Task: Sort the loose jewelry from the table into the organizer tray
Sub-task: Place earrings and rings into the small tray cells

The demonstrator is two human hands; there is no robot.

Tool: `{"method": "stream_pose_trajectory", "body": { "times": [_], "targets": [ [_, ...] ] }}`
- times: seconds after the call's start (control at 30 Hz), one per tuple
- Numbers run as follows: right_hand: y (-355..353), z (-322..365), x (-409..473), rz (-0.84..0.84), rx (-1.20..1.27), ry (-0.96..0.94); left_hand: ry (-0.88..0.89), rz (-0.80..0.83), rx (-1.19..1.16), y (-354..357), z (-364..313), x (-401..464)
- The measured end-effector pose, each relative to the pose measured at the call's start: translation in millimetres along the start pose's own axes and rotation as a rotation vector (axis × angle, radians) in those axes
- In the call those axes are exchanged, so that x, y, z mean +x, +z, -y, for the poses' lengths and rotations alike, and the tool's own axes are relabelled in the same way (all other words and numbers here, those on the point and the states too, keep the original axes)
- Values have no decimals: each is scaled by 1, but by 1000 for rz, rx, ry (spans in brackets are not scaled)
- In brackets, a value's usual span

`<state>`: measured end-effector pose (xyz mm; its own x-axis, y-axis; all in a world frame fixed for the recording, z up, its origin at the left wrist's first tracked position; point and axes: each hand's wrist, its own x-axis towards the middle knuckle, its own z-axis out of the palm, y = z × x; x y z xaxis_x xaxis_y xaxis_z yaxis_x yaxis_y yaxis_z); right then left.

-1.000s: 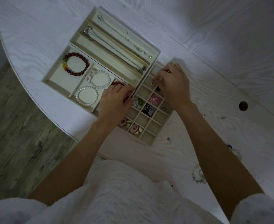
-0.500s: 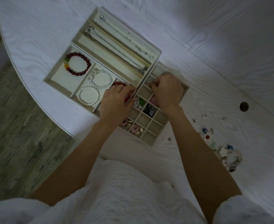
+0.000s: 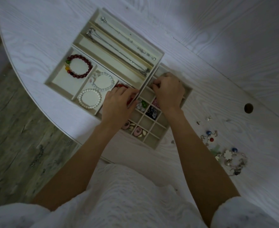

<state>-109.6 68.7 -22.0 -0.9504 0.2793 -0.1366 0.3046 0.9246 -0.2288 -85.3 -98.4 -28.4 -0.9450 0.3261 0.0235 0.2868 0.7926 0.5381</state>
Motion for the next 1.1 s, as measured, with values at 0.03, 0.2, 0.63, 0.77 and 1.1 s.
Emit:
{"method": "stream_pose_trajectory", "body": {
  "times": [0.03,0.2,0.63,0.77,1.1],
  "targets": [
    [1,1,-3,-17,12,23,-1,0,-2,0,0,0],
    [5,6,-11,-91,133,120,7,13,0,-1,0,0],
    [4,2,-9,-92,124,115,7,17,17,1,1,1],
    [-4,1,-20,-146,188,96,18,-10,41,0,-2,1],
    [-31,-148,-127,-252,230,350,328,170,85,24,-66,-14]
  ]
}}
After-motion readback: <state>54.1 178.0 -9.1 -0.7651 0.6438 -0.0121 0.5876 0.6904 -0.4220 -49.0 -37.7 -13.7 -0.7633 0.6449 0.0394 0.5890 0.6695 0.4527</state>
